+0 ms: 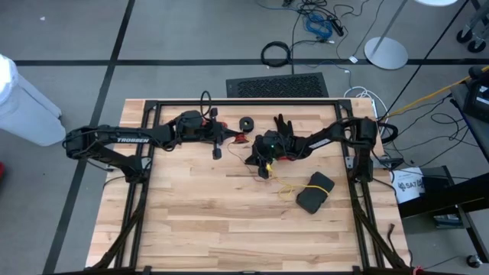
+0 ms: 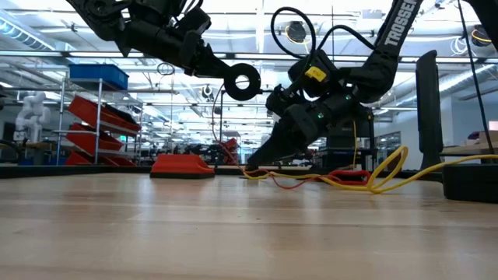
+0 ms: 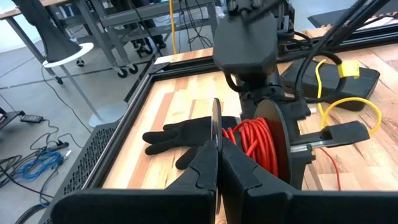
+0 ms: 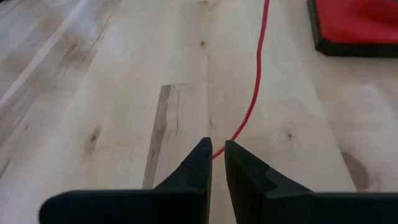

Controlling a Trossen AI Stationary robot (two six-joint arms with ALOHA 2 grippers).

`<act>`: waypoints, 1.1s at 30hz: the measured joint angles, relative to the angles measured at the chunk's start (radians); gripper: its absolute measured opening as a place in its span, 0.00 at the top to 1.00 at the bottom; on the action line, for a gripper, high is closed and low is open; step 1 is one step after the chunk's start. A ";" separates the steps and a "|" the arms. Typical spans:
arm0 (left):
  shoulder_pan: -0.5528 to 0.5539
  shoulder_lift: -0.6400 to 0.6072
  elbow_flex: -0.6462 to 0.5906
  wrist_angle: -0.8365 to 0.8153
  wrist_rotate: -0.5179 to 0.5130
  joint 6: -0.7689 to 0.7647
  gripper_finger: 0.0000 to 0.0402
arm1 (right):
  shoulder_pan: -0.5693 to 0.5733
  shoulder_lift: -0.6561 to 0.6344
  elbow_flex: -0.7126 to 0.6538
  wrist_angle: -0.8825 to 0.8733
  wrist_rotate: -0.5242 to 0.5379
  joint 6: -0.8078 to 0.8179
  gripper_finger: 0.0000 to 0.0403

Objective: Coil cords
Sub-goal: Coil the red wire onto spool

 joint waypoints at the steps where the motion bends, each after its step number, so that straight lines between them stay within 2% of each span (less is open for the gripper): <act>1: 0.000 0.000 0.000 0.001 0.000 0.000 0.98 | 0.001 0.002 -0.001 -0.005 0.000 0.000 0.92; 16: 0.000 0.000 0.000 0.004 0.000 -0.004 0.98 | 0.003 0.002 -0.001 0.045 0.046 0.000 0.92; 22: 0.000 0.000 0.000 0.004 0.000 -0.005 0.98 | 0.003 0.014 0.000 0.060 0.111 0.012 0.92; 27: 0.000 0.000 0.000 0.005 0.000 -0.005 0.98 | 0.002 0.089 0.021 0.113 0.063 0.052 0.92; 33: -0.006 0.000 0.000 0.002 0.000 -0.005 0.98 | -0.001 0.119 0.034 0.123 0.087 0.057 0.92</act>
